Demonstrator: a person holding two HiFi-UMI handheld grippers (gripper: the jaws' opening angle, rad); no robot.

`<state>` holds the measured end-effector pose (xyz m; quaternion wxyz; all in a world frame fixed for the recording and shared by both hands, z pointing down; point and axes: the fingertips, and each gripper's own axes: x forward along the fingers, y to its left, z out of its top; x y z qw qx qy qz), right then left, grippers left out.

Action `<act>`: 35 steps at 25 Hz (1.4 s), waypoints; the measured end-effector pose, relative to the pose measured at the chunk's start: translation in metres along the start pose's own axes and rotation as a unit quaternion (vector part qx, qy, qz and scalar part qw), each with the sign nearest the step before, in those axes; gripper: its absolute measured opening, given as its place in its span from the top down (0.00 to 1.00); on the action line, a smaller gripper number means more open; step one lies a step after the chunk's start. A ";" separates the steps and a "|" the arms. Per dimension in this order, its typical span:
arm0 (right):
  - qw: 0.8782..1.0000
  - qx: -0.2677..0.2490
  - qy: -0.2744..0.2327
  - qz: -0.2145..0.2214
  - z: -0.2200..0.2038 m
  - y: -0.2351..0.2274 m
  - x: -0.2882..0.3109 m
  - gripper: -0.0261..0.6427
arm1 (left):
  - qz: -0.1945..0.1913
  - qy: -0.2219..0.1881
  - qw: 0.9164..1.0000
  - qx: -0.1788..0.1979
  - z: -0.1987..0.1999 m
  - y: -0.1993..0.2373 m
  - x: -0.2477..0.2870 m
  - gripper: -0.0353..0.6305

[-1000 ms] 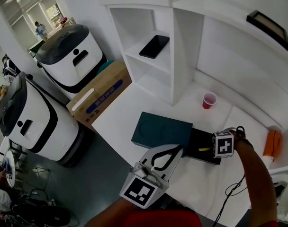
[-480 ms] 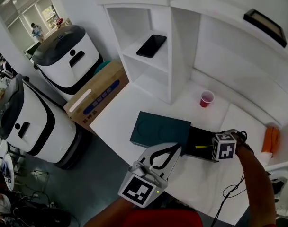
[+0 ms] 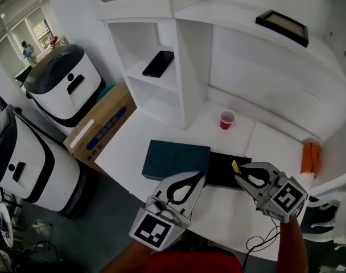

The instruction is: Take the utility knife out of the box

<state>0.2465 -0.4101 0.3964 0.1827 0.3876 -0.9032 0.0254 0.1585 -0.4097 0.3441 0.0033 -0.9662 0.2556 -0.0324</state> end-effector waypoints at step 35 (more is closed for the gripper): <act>0.954 0.069 -0.229 -0.179 0.081 0.046 -0.093 0.84 | -0.073 -0.026 0.997 0.007 0.030 -0.058 -0.009 0.89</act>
